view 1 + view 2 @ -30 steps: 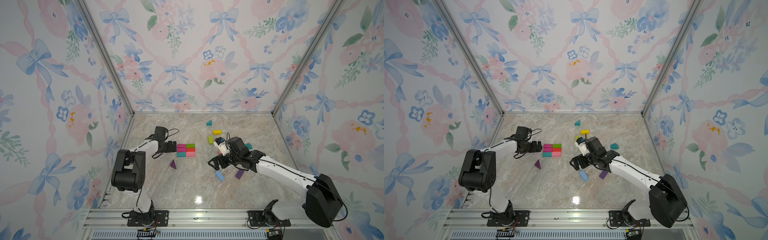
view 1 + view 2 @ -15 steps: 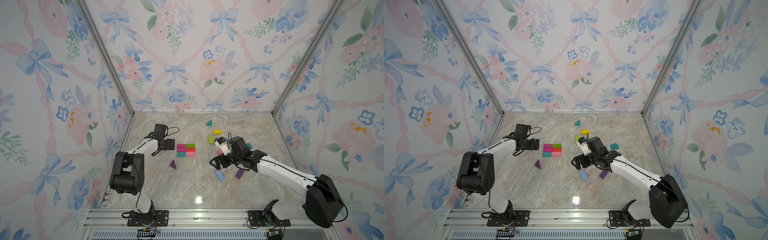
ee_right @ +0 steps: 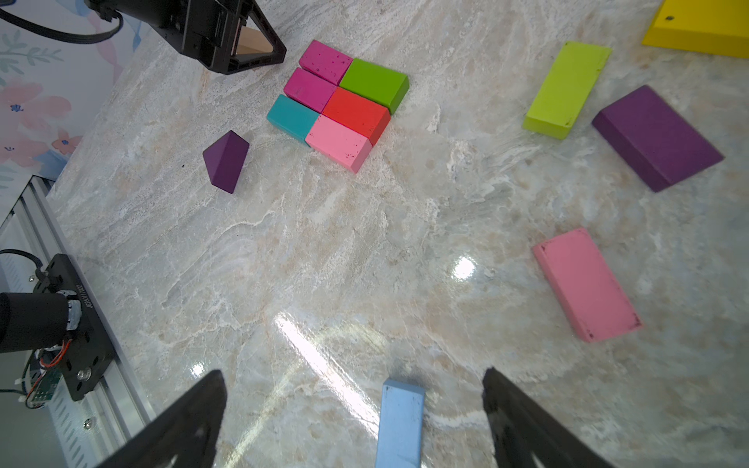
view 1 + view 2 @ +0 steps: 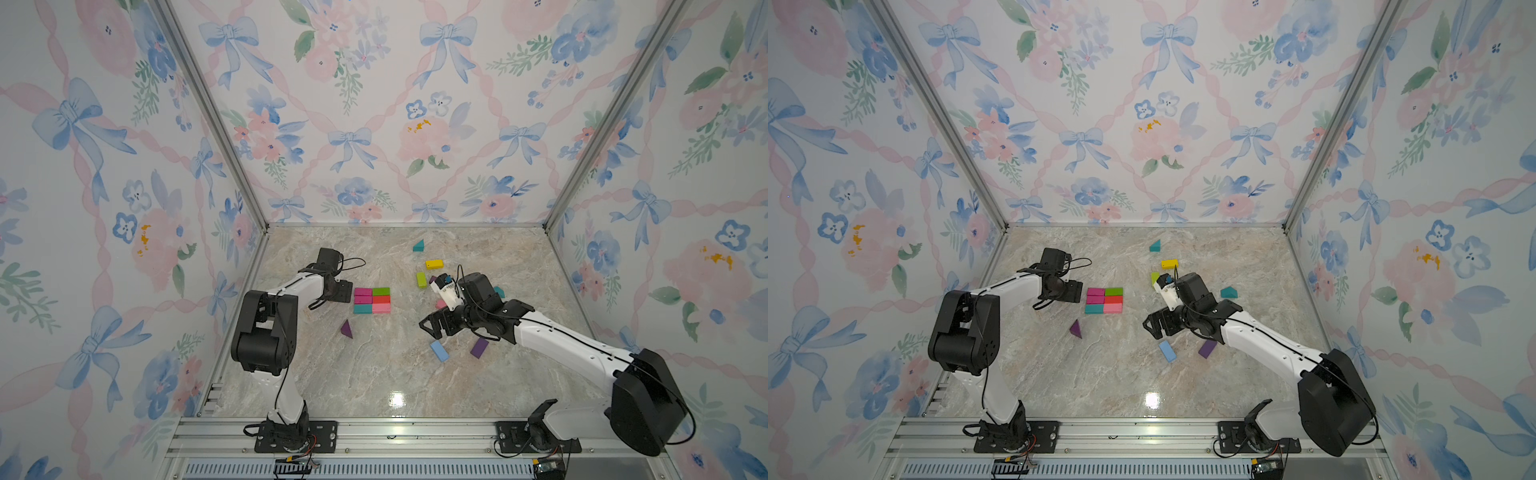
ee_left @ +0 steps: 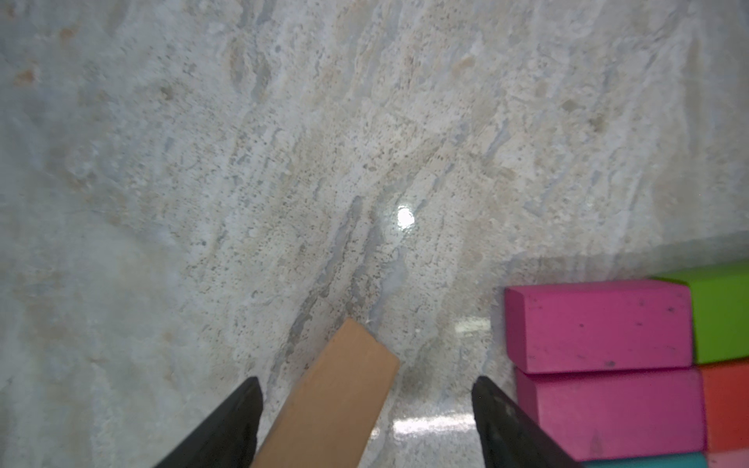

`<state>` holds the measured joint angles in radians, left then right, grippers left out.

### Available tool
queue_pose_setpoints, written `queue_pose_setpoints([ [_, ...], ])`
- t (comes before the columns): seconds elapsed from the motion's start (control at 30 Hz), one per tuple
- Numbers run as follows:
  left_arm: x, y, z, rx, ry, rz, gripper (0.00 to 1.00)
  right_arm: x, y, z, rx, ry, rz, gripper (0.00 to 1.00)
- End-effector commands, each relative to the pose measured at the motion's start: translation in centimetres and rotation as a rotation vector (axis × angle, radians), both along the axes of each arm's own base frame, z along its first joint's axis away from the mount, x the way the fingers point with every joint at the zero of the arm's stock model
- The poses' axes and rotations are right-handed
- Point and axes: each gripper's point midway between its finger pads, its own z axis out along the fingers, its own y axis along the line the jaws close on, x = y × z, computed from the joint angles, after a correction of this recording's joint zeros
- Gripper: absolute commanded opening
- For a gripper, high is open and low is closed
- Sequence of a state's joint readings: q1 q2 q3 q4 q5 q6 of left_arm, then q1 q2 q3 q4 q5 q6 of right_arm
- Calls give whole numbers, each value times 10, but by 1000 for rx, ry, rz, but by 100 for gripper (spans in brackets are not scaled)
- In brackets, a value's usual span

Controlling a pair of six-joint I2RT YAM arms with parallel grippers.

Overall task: Assemble a piece of candy with building blocks
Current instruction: Pick up the building block from the center of the board.

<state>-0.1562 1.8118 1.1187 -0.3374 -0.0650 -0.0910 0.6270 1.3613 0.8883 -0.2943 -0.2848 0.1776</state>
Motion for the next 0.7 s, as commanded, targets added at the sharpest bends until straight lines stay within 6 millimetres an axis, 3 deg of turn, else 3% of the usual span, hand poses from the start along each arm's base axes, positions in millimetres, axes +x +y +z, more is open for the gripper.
queue_pose_setpoints([
  [0.0,-4,4,-3,22,18,-1,75,3,-1,-2,4,-1,8,99],
  [0.4,-12,6,-2,17,21,9,52,5,-4,0,6,-3,0,99],
  [0.67,-16,6,0,2,18,16,46,4,-5,3,10,-7,-2,99],
])
